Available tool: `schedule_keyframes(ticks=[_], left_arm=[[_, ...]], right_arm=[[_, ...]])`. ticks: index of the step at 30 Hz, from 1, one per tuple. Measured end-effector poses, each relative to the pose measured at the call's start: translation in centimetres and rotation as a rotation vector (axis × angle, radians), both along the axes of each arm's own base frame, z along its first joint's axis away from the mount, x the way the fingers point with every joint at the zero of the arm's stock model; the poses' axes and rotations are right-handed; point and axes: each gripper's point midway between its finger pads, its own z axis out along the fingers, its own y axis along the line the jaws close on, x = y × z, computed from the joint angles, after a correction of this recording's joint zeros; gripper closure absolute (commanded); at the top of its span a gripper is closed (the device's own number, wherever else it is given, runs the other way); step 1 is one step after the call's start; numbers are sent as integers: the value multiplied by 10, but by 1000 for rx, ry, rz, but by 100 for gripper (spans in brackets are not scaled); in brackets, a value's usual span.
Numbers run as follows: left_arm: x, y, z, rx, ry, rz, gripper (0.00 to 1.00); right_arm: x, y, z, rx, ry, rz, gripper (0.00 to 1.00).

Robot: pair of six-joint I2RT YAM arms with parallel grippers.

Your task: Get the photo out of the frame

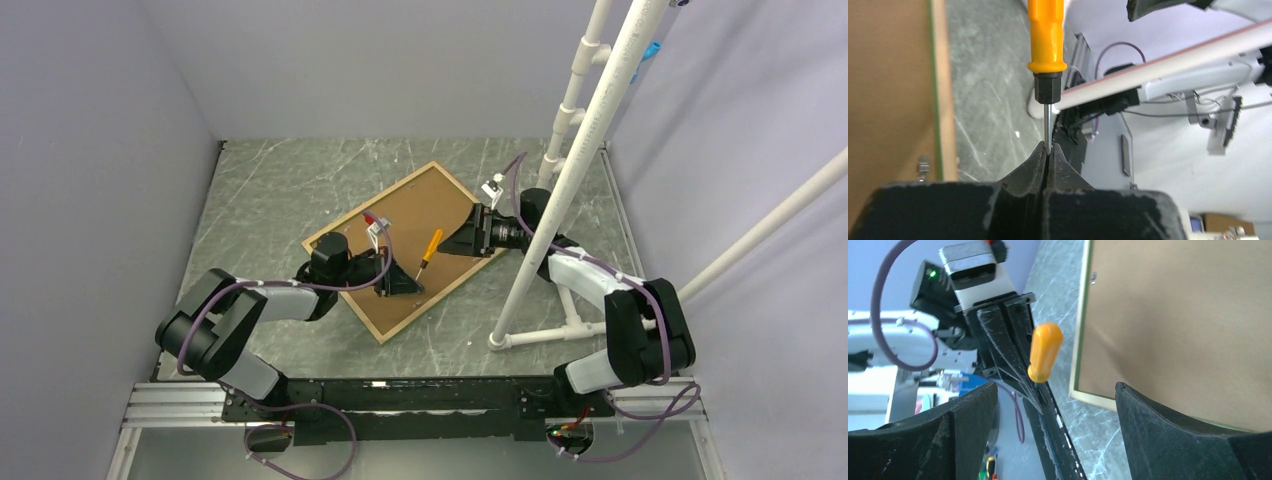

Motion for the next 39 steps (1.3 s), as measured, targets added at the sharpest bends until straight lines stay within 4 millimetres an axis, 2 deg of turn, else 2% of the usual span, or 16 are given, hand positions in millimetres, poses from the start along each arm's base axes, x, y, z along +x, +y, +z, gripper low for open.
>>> schedule_keyframes(ticks=[3, 6, 12, 14, 16, 18, 22, 27, 29, 31, 34, 37, 38, 39], left_arm=[[-14, 0, 5, -27, 6, -75, 100], [-22, 1, 6, -32, 15, -116, 100], [-28, 2, 5, -28, 35, -150, 100], [-30, 2, 5, -28, 38, -155, 100], [-30, 2, 5, -30, 39, -159, 100], [-31, 2, 5, -31, 40, -164, 100], [-32, 3, 6, -32, 41, -169, 100], [-34, 3, 4, -28, 50, -178, 100], [-35, 3, 4, -26, 54, -180, 100], [-35, 3, 5, -27, 53, -186, 100], [-37, 3, 7, -28, 50, -194, 100], [-38, 4, 2, -10, 83, -190, 100], [-39, 4, 2, -10, 83, -193, 98], [-38, 4, 1, -9, 83, -191, 91]], right_arm=[[-9, 7, 10, 35, -33, 107, 13], [-14, 15, 15, 72, -46, 190, 21], [-33, 38, 14, 114, -19, 347, 32], [-42, 44, 14, 121, -15, 389, 40], [-50, 50, 15, 130, -17, 425, 44], [-50, 51, 17, 145, -19, 437, 45], [-50, 53, 18, 180, -14, 451, 56], [-52, 56, 14, 225, 29, 468, 55], [-53, 58, 15, 240, 29, 474, 69], [-53, 58, 15, 244, 23, 473, 79], [-50, 58, 4, 206, 36, 444, 100], [-51, 62, 0, 150, 18, 442, 100], [-51, 62, 1, 137, 2, 444, 100], [-51, 62, 1, 123, -10, 441, 100]])
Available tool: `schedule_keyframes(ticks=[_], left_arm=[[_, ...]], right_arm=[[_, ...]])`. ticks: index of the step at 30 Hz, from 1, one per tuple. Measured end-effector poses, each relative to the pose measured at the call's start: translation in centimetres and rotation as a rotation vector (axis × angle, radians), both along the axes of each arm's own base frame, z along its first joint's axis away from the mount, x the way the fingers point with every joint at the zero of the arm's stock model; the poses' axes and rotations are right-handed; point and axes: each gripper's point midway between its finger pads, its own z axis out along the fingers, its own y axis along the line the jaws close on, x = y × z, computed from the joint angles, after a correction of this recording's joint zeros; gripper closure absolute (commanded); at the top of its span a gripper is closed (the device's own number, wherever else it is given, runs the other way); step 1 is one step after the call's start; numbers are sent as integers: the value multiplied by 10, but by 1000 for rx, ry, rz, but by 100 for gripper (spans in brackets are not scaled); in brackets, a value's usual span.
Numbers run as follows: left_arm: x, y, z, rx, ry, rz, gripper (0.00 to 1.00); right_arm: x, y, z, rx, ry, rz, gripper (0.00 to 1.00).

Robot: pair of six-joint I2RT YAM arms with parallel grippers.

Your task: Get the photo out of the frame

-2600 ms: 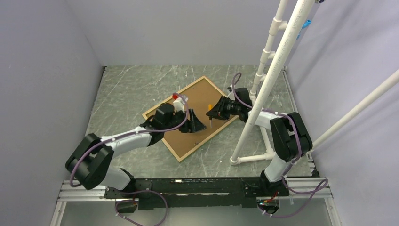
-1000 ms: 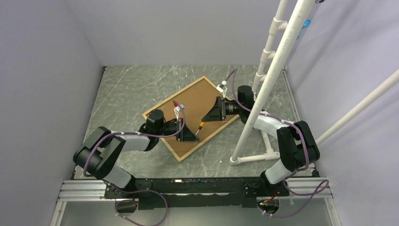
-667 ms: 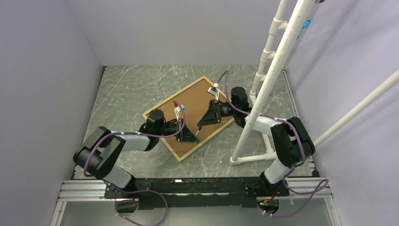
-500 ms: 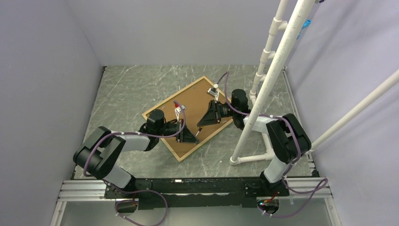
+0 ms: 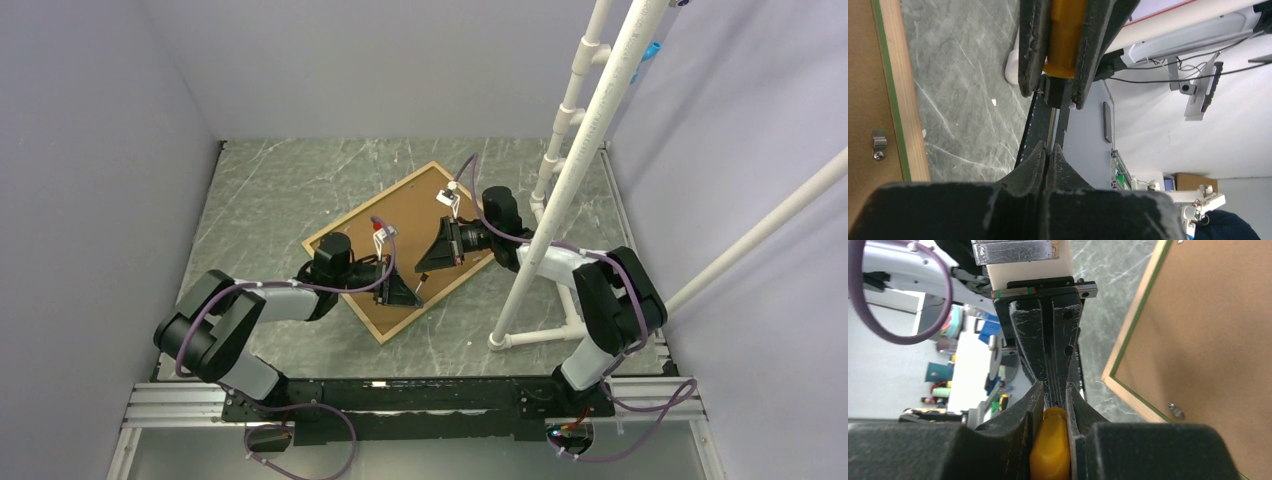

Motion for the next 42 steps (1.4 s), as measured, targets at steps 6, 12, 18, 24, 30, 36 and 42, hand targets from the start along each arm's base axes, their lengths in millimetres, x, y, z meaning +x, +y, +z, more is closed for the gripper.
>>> schedule_keyframes(ticks=[6, 12, 18, 24, 30, 36, 42], left_arm=[[21, 10, -9, 86, 17, 161, 42], [42, 47, -11, 257, -51, 434, 43], [43, 83, -38, 445, -37, 597, 42], [23, 119, -83, 598, 70, 727, 37], [11, 128, -107, 690, 145, 750, 37], [17, 120, -108, 664, 174, 769, 35], [24, 117, -110, 674, 259, 820, 46]], right_arm=[[23, -1, -18, -142, -56, -140, 100], [94, -52, -51, -358, -42, -500, 100], [180, -110, -40, -544, -177, -835, 100], [244, -134, -36, -713, -330, -990, 100], [275, -153, -65, -895, -379, -1007, 100], [281, -161, -74, -970, -425, -972, 100], [284, -161, -69, -978, -455, -960, 100]])
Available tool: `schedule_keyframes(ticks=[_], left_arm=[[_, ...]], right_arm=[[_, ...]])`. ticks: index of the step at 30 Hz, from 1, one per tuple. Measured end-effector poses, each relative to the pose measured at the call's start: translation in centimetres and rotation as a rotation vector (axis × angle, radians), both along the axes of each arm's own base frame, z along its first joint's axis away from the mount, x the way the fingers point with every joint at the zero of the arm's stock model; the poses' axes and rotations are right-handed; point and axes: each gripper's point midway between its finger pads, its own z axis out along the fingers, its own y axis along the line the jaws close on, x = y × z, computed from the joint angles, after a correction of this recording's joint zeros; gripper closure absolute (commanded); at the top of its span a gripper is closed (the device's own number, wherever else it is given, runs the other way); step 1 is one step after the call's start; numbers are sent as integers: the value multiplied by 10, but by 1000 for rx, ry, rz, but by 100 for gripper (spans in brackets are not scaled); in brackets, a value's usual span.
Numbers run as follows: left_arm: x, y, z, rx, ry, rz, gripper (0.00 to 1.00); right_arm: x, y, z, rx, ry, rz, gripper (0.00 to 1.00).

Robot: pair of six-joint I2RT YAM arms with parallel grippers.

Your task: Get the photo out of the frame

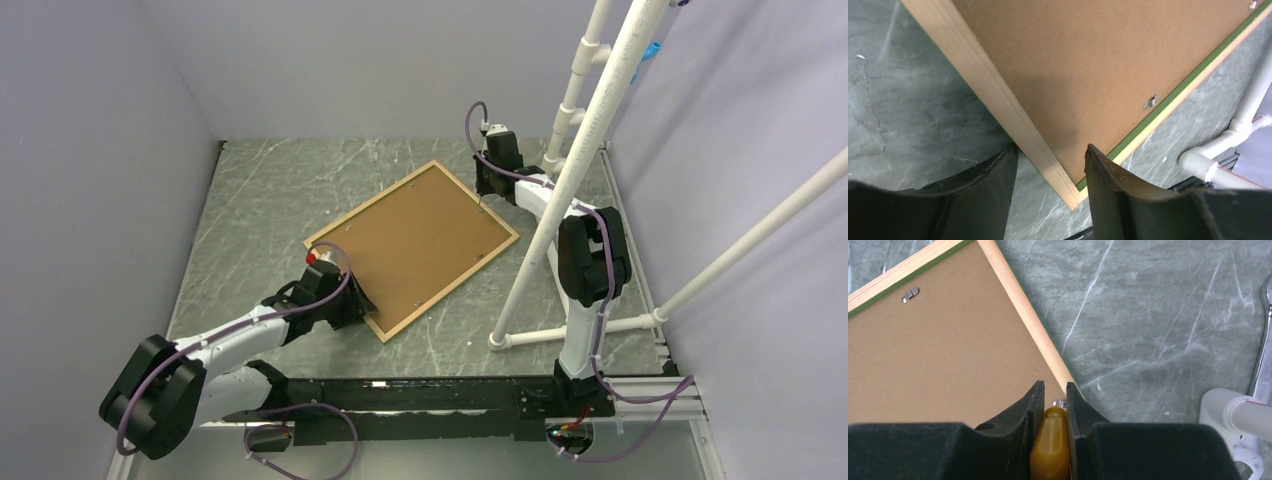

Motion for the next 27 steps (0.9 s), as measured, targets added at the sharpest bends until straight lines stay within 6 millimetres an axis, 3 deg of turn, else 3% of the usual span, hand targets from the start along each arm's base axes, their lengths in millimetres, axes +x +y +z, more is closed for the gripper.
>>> schedule_keyframes(ticks=[9, 12, 15, 21, 27], left_arm=[[4, 2, -8, 39, 103, 107, 66], [4, 2, -10, 46, 132, 127, 86], [4, 0, -11, 48, 167, 157, 99], [7, -3, -10, 20, 184, 193, 100], [8, -4, -8, 11, 164, 197, 100]], right_arm=[[-2, -1, -2, -26, 6, 20, 100], [-2, -2, -3, -32, 9, 26, 100], [0, -1, -4, -35, 13, 28, 100], [-1, -2, -7, -45, 26, 33, 100], [9, 1, 7, -40, -7, 36, 100]])
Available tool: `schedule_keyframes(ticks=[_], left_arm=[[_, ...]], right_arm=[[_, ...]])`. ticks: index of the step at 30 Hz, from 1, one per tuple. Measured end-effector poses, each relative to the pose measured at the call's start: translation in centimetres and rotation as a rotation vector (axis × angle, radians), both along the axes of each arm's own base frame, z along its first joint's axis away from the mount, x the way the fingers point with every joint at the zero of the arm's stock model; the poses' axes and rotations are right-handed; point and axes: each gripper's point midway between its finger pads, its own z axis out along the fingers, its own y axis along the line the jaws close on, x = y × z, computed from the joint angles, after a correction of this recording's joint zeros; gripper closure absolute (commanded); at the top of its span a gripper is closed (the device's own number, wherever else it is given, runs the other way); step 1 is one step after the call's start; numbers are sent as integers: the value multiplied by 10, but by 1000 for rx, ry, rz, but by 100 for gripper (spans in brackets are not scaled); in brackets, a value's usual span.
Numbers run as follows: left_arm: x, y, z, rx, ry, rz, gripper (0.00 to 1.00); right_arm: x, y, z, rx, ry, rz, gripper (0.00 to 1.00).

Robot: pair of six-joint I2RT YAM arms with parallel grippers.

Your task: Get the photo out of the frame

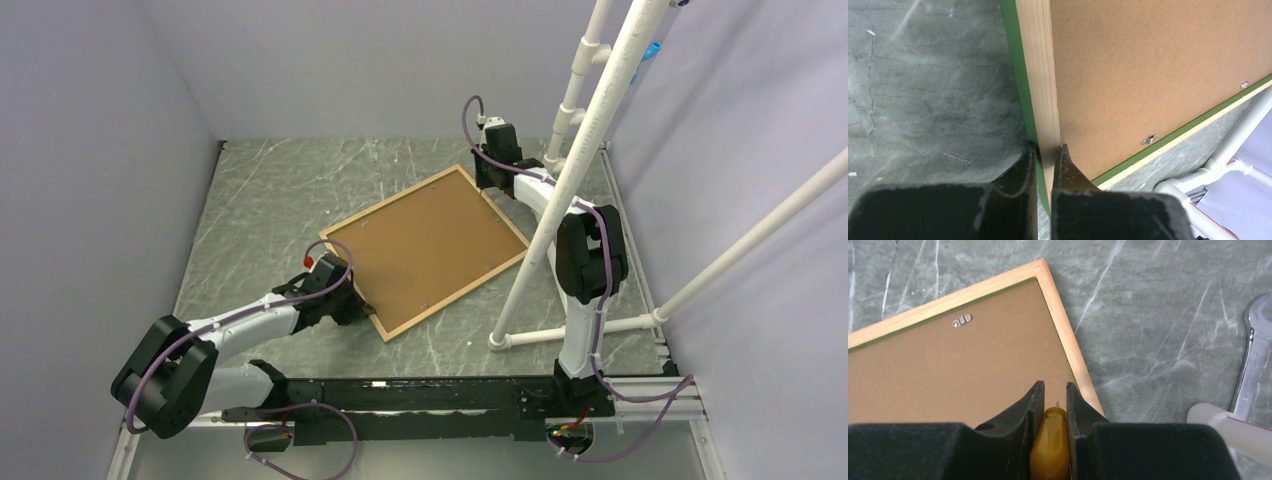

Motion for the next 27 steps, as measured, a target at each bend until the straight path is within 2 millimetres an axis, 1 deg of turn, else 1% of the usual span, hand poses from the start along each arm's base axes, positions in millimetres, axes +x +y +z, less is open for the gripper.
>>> schedule_keyframes(ticks=[2, 5, 10, 18, 22, 27], left_arm=[[0, 0, 1, -1, -6, 2, 100], [0, 0, 1, -2, -9, 7, 100], [1, 3, 2, -1, -14, 36, 100], [-1, 20, 1, 55, -15, 116, 100], [0, 23, 2, 68, -15, 134, 100], [0, 23, 2, 67, -13, 145, 100]], right_arm=[[4, 1, 5, 3, -13, 1, 100], [4, 2, 5, 1, -13, 2, 100], [0, -2, -5, -43, 5, -2, 100], [-15, -18, -26, -139, 62, -48, 100], [-21, -19, -31, -161, 77, -58, 100], [-23, -19, -32, -183, 70, -79, 100]])
